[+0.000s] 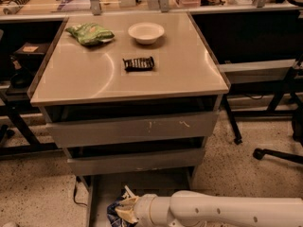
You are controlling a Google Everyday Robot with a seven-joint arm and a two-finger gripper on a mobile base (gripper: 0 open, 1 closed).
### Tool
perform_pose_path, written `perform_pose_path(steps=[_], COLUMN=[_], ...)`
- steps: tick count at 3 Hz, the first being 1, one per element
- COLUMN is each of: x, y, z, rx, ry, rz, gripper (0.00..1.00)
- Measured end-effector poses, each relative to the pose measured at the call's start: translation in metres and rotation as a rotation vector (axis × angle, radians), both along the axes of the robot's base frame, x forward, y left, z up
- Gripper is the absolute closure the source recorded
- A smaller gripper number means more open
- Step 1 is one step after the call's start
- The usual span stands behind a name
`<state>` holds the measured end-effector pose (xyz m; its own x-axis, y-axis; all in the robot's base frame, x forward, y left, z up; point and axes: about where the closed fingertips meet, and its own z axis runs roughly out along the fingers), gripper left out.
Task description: Place blue chip bag into bottom drawer
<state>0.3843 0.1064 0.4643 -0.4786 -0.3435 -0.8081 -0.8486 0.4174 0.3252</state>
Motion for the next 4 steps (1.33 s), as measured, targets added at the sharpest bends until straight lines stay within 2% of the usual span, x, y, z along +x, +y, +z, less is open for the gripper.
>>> perform_pose_path(steps=[1,2,3,4], x=[0.0,0.006,0.026,0.058], y=[0.002,0.007,0.004,0.006], z=[-0.008,-0.036,-0.081,-0.144], rx=[0.017,0.017,-0.017,-0.058], ry=[0.006,0.007,0.008,0.045], rz=[-0.001,-0.025,-0.125,-0.193], gripper=[1.0,1.0,1.0,1.0])
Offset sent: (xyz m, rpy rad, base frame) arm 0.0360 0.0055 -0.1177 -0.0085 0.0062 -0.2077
